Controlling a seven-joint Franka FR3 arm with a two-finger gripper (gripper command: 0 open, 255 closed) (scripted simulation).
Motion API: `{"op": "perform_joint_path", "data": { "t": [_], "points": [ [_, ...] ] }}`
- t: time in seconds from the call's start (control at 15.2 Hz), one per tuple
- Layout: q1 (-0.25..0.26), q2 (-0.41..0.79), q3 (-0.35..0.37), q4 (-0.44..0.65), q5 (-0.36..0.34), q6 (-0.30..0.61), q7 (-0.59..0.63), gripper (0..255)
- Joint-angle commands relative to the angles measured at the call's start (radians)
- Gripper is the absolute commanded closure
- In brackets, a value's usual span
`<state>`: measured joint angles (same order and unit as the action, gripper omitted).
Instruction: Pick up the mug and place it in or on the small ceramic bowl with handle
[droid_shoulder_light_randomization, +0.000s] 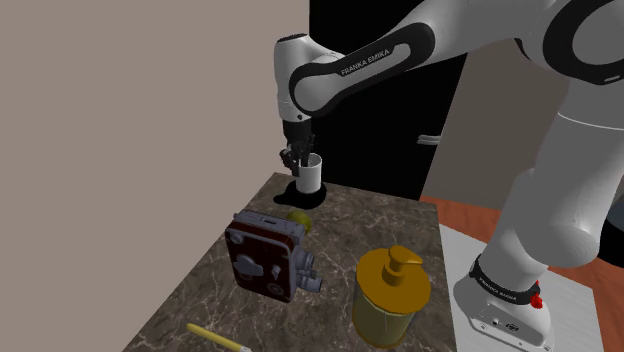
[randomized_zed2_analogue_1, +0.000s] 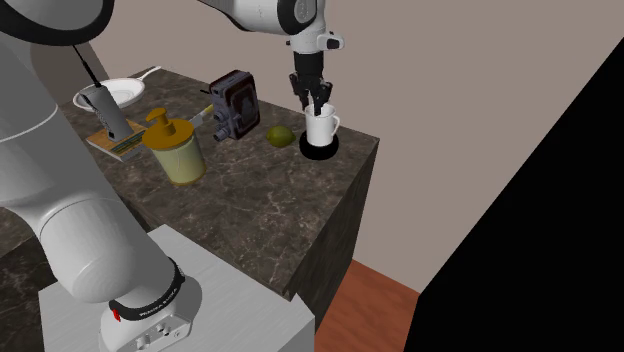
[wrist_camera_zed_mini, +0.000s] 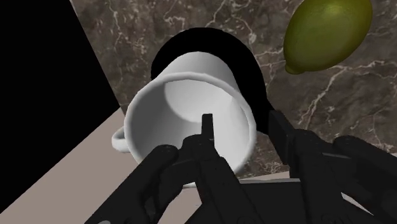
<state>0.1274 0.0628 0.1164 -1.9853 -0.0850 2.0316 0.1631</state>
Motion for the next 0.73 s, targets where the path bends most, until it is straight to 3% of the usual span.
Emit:
{"op": "perform_joint_path", "data": {
  "t": [0.0, 0.26, 0.53, 0.66],
  "points": [
    [0.000, 0.000, 0.000, 0.000, 0.000, 0.000, 0.000, 0],
    [0.000, 0.000, 0.000, 0.000, 0.000, 0.000, 0.000, 0],
    [0.003, -0.029, 0.004, 0.094, 0.008, -0.122, -0.005, 0],
    [0.003, -0.029, 0.004, 0.093, 0.008, -0.122, -0.005, 0]
  ]
}}
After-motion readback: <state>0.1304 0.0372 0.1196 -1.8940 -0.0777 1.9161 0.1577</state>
